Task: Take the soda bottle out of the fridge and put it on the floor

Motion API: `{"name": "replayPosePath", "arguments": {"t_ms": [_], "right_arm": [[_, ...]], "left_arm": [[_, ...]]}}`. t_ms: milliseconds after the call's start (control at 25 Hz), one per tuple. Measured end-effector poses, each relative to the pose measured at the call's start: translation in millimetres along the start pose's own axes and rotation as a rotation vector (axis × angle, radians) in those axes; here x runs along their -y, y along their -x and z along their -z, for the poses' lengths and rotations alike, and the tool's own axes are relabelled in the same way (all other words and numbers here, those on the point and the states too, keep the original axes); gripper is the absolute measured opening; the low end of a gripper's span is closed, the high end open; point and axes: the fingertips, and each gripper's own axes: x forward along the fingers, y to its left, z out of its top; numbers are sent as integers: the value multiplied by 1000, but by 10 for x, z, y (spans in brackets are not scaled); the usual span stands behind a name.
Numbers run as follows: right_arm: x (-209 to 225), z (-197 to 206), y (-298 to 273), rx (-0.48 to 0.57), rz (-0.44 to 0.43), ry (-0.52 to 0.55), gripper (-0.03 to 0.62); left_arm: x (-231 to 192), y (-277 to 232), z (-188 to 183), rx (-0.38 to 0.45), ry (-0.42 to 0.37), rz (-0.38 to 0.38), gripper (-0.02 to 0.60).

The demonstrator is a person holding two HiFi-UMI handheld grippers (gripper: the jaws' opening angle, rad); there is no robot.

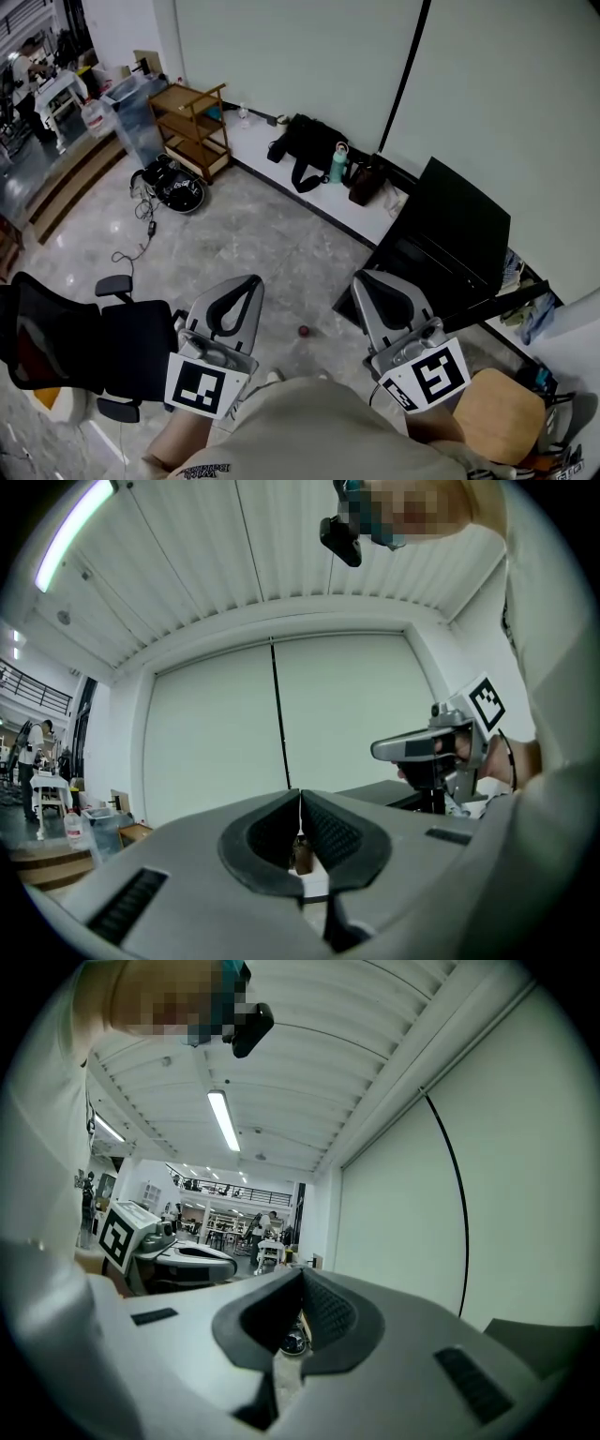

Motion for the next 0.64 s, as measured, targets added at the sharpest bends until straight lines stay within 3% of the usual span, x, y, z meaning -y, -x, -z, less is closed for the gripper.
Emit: {"name": "replayPosePath", "arguments": {"t_ms": [640], "right_arm": [[185,285,-162,-63,-23,-52,-3]], "left_arm": [[-118,-188,47,-11,5,-14,8]]}}
